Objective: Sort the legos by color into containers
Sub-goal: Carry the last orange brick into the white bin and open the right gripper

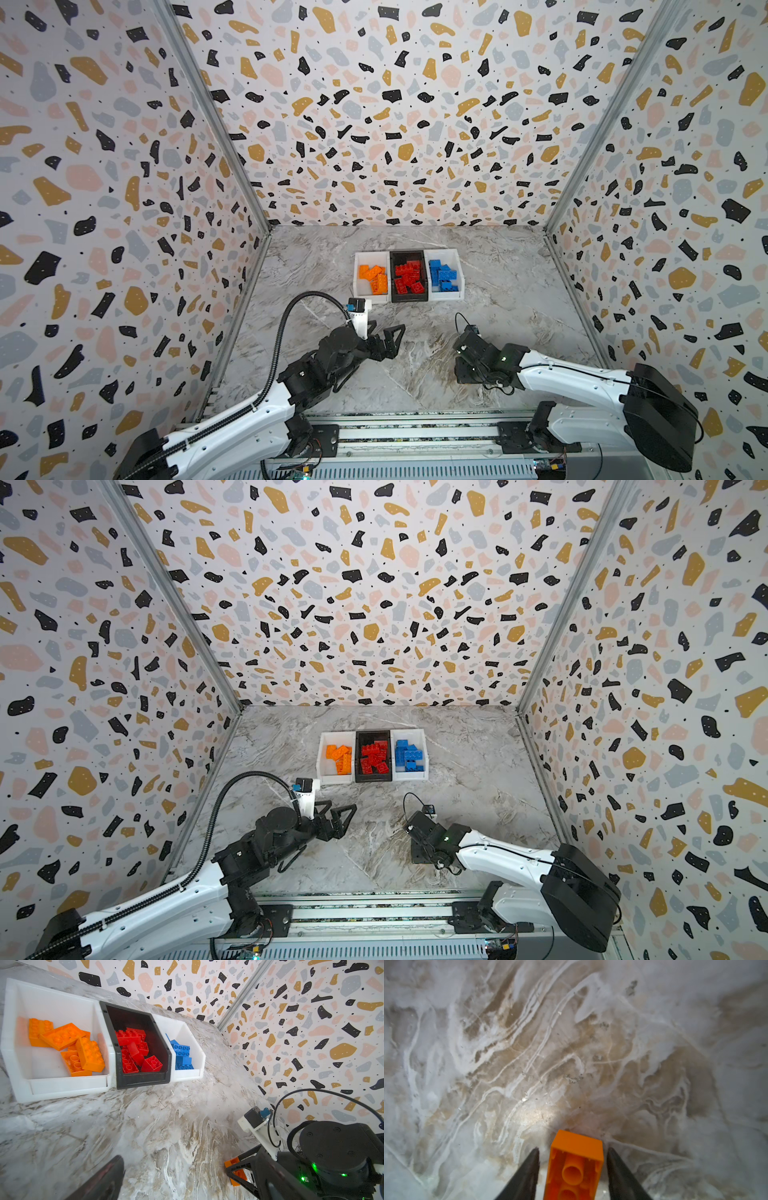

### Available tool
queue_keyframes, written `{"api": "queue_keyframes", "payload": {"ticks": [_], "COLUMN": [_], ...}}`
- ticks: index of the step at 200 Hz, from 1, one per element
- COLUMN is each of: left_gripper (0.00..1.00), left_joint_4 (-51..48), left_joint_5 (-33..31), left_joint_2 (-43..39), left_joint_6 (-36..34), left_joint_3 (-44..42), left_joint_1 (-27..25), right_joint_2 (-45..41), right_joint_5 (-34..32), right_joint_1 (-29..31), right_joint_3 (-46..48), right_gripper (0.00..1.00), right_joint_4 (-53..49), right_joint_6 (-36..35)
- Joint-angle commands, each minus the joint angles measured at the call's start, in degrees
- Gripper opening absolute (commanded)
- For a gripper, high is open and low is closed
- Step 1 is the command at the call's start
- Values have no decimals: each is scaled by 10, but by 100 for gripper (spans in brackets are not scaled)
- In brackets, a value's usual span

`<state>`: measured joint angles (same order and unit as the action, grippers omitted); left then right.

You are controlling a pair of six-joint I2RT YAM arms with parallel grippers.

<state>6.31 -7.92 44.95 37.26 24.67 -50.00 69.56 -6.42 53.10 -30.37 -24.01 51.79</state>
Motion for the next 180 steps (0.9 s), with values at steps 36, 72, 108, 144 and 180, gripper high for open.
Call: {"api": "queue_keyframes", "payload": {"ticks": [36, 72, 108, 144, 180], "left_gripper": [100, 100, 100, 100, 100], "left_joint_4": [-15, -31, -74, -123, -168], "left_joint_5": [-33, -58, -89, -127, -161], "left_joint_2": [-12, -14, -38, -100, -167], "left_joint_6": [0, 1, 13, 41, 52], "left_joint_3": [-12, -12, -12, -32, -45], "left_joint_1": [-2, -2, -2, -3, -2], "right_joint_2": [23, 98, 253, 407, 533], "right_joint_5": [-29, -40, -21, 12, 39], "right_joint_1": [17, -10, -23, -46, -63], "right_joint_3": [-78, -229, -432, -612, -779], "right_gripper": [32, 32, 32, 32, 32], "right_joint_4": [-32, 0, 25, 11, -36], "right_joint_6": [-14, -110, -210, -271, -310]}}
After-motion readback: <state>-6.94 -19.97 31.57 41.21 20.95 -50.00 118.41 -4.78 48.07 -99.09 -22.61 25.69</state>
